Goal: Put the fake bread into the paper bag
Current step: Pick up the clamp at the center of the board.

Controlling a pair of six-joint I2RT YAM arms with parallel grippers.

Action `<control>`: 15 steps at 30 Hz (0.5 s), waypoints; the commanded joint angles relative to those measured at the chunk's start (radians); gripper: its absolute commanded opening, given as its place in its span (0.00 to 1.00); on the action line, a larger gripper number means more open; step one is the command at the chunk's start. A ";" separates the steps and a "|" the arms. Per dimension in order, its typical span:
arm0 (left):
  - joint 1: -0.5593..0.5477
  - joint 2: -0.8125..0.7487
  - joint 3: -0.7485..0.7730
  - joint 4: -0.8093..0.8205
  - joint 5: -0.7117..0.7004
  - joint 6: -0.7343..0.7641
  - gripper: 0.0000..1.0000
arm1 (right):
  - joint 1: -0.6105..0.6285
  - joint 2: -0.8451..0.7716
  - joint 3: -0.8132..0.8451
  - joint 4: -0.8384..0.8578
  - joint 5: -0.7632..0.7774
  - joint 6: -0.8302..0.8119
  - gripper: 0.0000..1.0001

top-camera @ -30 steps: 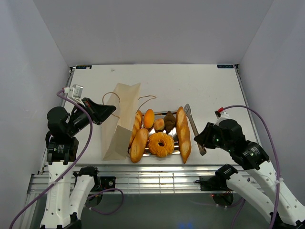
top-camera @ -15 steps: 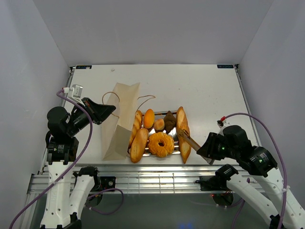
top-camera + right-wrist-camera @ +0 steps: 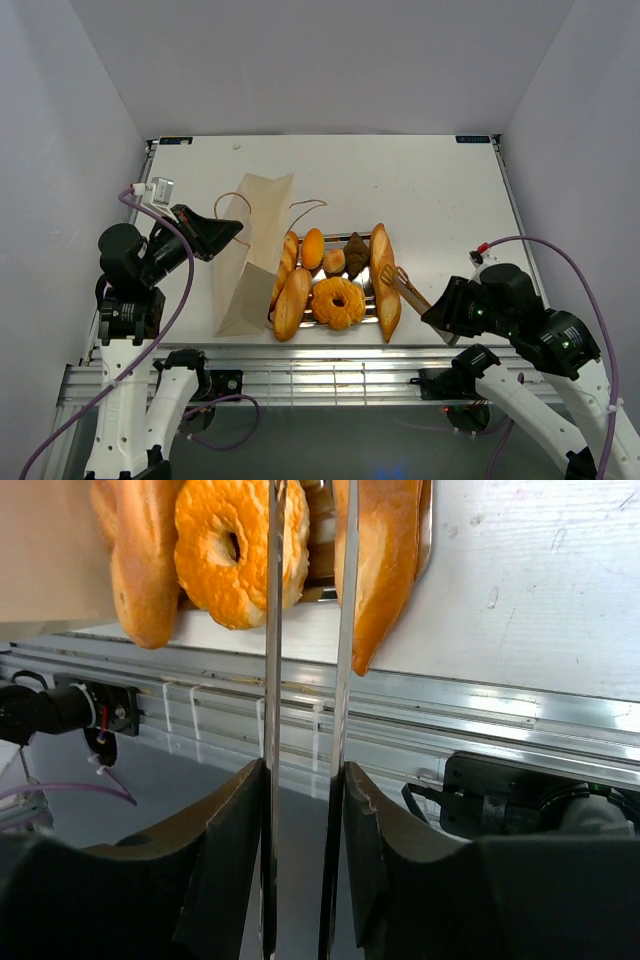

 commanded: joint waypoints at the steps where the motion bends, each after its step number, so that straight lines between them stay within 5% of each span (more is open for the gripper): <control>1: 0.000 -0.002 0.009 0.001 0.001 0.002 0.00 | -0.005 0.007 0.113 -0.037 0.091 0.014 0.43; 15: 0.000 -0.002 0.004 0.012 0.012 -0.002 0.00 | -0.005 0.008 0.032 0.009 0.103 0.023 0.49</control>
